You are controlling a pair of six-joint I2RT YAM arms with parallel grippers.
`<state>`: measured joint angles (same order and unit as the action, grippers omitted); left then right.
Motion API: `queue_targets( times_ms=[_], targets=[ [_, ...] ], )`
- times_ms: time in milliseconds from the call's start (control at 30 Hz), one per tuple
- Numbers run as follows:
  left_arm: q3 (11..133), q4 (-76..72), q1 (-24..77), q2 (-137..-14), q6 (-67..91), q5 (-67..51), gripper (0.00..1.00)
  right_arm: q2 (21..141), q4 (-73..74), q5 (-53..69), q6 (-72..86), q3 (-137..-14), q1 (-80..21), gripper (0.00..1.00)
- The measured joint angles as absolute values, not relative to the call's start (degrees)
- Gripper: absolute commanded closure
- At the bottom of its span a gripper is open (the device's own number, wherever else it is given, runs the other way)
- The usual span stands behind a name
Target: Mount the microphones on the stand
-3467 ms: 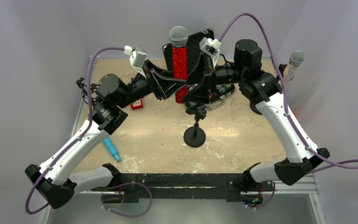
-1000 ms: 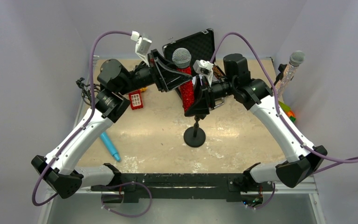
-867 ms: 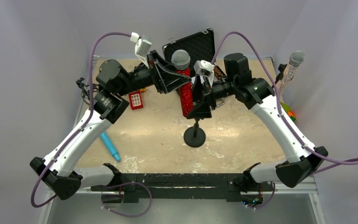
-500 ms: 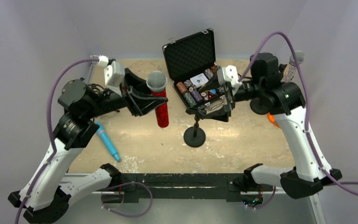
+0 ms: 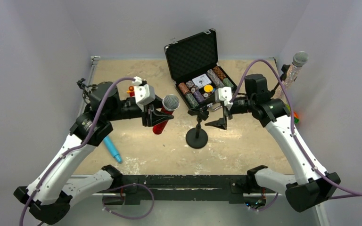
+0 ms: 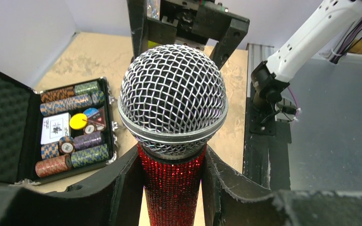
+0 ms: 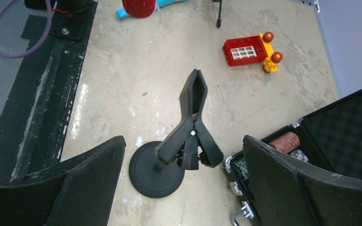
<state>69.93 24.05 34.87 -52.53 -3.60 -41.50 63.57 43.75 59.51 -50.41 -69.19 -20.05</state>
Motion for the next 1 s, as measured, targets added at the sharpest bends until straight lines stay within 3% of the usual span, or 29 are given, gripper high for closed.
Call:
queue_targets(
  times_ms=[233,767,900,1000],
  targets=[
    [69.06,21.06,34.87,-56.88,-5.23,-41.80,1.00,65.45,34.46,61.08,-45.56,-66.89,-19.92,0.04],
    [75.00,13.39,34.87,-70.78,-4.93,-45.82,1.00,67.13,27.81,64.34,-40.62,-60.38,-19.92,0.18],
    [75.99,12.36,34.87,-73.06,-4.08,-47.03,1.00,67.11,25.93,65.28,-39.57,-59.72,-19.92,0.27],
    [76.14,11.31,34.87,-74.30,-3.42,-47.75,1.00,67.11,25.23,65.76,-38.89,-59.29,-19.92,0.43]
  ],
)
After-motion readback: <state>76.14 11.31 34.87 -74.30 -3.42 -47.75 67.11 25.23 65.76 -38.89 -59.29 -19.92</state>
